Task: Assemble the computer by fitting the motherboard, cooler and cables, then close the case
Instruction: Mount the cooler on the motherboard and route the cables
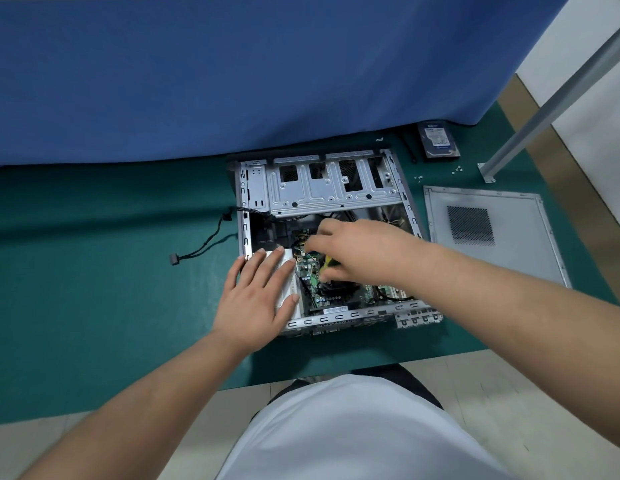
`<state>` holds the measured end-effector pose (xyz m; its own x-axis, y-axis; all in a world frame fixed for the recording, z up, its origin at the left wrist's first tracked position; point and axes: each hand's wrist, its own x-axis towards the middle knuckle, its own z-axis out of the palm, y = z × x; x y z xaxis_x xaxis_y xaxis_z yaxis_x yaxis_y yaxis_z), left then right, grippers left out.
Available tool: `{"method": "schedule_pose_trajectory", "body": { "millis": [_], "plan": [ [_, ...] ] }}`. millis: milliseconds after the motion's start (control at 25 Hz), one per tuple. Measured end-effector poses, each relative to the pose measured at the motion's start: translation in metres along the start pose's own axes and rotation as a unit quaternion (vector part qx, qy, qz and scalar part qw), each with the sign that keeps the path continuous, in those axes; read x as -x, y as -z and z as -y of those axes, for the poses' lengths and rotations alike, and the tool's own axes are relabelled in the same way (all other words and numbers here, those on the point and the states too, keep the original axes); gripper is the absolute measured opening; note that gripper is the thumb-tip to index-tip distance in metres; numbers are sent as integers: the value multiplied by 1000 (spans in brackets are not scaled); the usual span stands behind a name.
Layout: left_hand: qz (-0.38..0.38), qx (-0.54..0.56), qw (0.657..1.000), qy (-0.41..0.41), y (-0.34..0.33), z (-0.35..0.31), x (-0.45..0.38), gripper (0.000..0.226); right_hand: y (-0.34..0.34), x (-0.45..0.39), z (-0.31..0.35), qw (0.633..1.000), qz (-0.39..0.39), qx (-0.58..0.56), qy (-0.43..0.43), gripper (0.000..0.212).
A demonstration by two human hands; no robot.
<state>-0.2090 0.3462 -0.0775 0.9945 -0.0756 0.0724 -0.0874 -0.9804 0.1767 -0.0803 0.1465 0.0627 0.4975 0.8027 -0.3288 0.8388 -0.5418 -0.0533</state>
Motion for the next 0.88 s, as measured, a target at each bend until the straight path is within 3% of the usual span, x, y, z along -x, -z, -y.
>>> {"method": "schedule_pose_trajectory", "body": {
  "millis": [80,160,360,600,760,880],
  "plan": [
    [-4,-11,1000,7,0,-1,1,59,4,5,-5,999,23,-32,31,39],
    [-1,-4,1000,3,1,-1,2,59,-4,7,1,1000,3,6,21,32],
    [29,-3,999,21,-1,-10,5,65,-10,-8,23,985,-98,93,-109,55],
    [30,1,999,26,3,-10,3,62,15,-3,-1,998,34,-60,-10,37],
    [26,2,999,25,2,-11,2,61,9,-2,11,999,-16,-24,-26,31],
    [19,-1,1000,23,-1,-10,2,61,-1,-13,21,991,-72,35,-107,42]
  ]
}}
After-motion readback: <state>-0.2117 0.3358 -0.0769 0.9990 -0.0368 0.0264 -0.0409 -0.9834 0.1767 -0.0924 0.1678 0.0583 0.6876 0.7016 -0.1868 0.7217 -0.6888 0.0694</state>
